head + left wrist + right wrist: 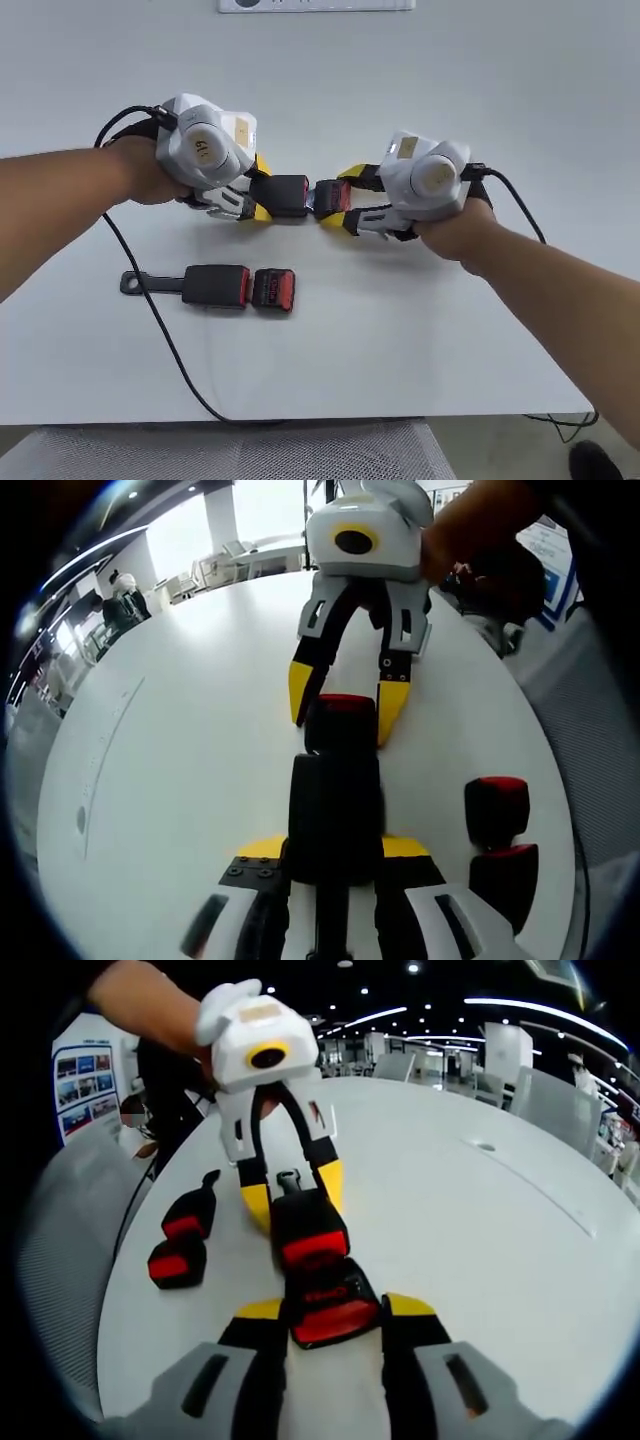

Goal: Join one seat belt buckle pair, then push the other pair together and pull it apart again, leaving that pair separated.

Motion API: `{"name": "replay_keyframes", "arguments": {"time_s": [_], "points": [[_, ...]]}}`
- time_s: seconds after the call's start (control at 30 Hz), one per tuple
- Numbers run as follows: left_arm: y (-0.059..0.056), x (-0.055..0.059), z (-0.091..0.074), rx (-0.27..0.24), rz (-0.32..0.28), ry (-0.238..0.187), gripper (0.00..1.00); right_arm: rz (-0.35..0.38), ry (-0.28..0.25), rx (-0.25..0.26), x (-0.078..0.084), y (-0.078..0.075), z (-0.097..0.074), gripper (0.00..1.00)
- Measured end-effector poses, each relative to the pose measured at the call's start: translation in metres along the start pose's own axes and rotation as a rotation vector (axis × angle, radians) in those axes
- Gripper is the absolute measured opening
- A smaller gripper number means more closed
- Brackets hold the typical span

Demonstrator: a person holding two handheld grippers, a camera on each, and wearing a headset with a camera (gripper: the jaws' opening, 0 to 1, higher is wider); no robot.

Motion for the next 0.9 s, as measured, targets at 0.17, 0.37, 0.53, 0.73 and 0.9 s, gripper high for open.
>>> {"name": "replay_keyframes", "arguments": {"time_s": [0.17,0.37,0.53,0.73,0.9], "points": [[0.0,0.0,0.0,-0.001,-0.004,0.001,0.33,0.013,-0.009,0.013,0.008,-0.005,-0.01,0.36],[0.0,-0.001,0.001,0.0,-0.004,0.006,0.33,-0.005,-0.006,0.006,0.012,-0.006,-0.015,0.36],[0.001,-0.002,0.001,0.001,-0.005,-0.001,0.33,0.005,-0.007,0.015,0.023,-0.013,-0.03,0.36],[0.002,-0.003,0.0,0.006,-0.003,0.003,0.34,0.012,-0.004,0.03,0.037,-0.02,-0.047,0.36],[0.003,-0.003,-0.002,0.006,-0.002,0.009,0.34,-0.003,-0.007,0.033,0.045,-0.027,-0.059,0.36]]}}
Point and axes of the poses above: the centre of the closed fingertips' face, and the gripper's own axes: z roughly forward along the fingers, y roughly to its left, x roughly out of its underside, the point moved 1 cm from there along -z, roughly backward along the fingers, and after that the axes turned 11 degrees about x, right-handed, at the moved point
